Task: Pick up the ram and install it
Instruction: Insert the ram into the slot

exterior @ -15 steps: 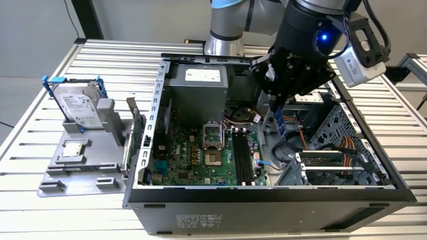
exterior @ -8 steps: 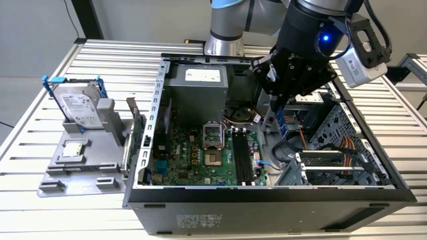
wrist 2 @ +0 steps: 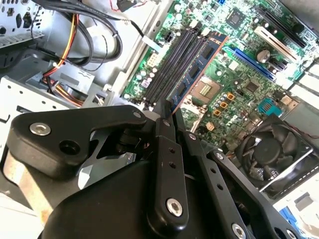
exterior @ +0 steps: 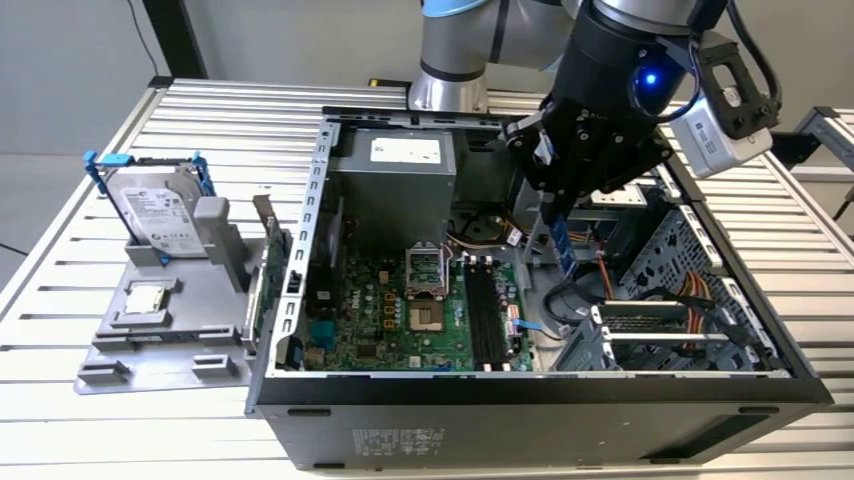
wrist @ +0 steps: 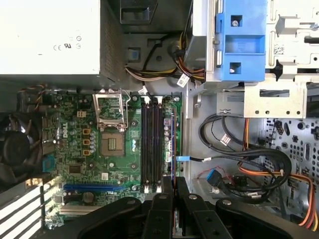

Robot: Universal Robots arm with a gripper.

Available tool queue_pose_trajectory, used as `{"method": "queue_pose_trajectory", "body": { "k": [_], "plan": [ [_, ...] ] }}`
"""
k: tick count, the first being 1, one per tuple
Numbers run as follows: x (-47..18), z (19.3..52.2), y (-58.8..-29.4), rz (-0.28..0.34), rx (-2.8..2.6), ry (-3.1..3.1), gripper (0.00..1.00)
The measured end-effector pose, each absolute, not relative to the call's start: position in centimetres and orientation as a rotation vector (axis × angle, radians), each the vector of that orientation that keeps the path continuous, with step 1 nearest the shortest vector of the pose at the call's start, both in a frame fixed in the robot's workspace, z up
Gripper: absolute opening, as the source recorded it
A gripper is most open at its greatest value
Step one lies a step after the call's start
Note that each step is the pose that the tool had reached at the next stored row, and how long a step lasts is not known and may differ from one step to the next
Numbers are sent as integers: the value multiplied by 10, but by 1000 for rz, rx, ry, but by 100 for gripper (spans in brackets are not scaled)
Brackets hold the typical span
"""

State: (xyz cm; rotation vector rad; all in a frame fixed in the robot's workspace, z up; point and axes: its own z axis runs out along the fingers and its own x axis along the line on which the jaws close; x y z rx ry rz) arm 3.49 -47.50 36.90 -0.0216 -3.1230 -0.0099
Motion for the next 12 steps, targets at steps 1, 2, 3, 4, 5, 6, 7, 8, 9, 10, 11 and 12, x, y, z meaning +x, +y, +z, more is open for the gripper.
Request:
{"method": "queue_pose_trajectory", "body": {
  "k": [1,2,3,4,5,6,7,8,9,10,11,12],
  "plan": [
    [35,369,-475,-10,-22,-3123,0],
    [35,368,-475,-10,-22,-3123,0],
    [36,368,-474,-10,-22,-3123,0],
    [36,368,-474,-10,-22,-3123,0],
    [36,367,-474,-10,-22,-3123,0],
    [36,367,-474,-10,-22,-3123,0],
    [36,367,-474,-10,-22,-3123,0],
    [36,367,-474,-10,-22,-3123,0],
    [36,367,-474,-10,-22,-3123,0],
    [36,367,-474,-10,-22,-3123,0],
    [36,366,-474,-10,-22,-3123,0],
    [36,366,-474,-10,-22,-3123,0]
  ]
}}
